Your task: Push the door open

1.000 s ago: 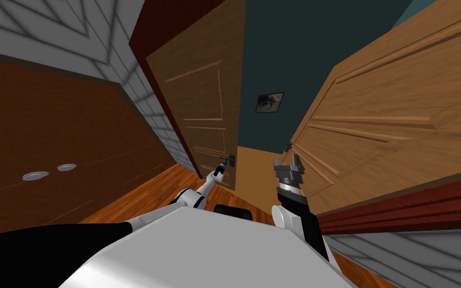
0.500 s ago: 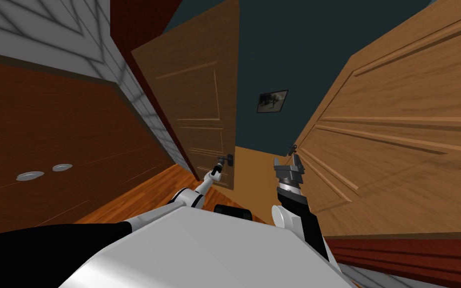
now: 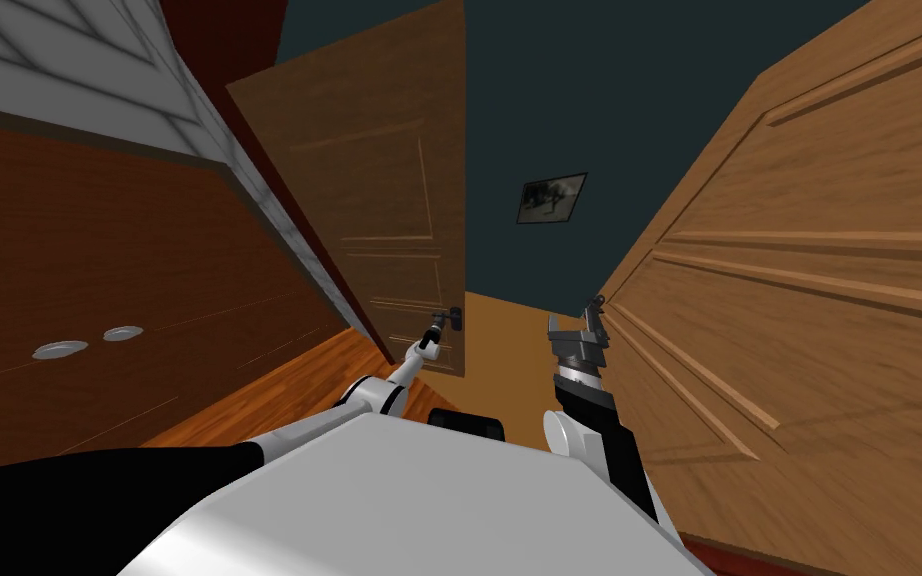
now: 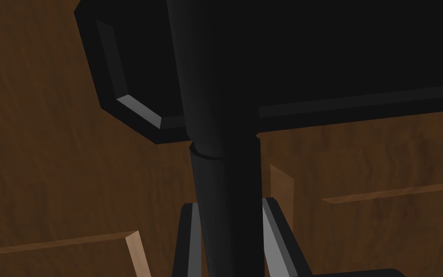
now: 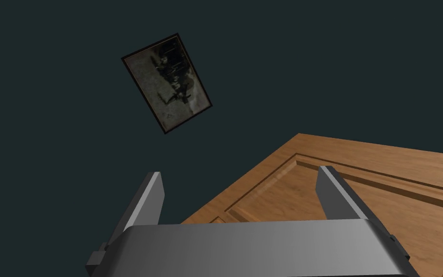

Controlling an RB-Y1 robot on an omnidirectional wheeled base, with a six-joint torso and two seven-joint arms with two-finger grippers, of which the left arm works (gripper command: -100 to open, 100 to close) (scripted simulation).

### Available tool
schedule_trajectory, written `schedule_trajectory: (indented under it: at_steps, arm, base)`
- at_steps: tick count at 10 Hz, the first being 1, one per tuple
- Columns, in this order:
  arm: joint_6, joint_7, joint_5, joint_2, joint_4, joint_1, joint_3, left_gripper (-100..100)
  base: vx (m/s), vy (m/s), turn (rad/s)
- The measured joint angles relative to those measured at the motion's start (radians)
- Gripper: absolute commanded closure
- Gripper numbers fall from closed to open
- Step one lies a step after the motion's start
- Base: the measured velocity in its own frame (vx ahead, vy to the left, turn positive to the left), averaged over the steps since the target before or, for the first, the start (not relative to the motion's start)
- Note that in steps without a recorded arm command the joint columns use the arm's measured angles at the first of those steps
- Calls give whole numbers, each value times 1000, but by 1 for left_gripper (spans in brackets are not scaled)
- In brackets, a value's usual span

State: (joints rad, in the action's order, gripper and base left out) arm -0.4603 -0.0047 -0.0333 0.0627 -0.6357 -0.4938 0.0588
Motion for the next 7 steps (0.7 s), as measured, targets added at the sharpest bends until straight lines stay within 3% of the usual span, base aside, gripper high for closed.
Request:
schedule_trajectory:
  at_steps: [1, 2, 4, 6, 7]
  arm:
    - [-16, -7, -5, 3, 23, -8, 15, 100]
    - [-16, -3, -8, 15, 33, -16, 21, 100]
    - [8, 0, -7, 16, -26, 11, 19, 100]
    - [1, -5, -13, 16, -5, 11, 36, 100]
    - [-13, -9, -18, 19, 32, -5, 51, 100]
  base:
    - [116, -132, 35]
    - [53, -50, 18]
    - [36, -33, 14]
    - [133, -131, 97]
    - [124, -121, 45]
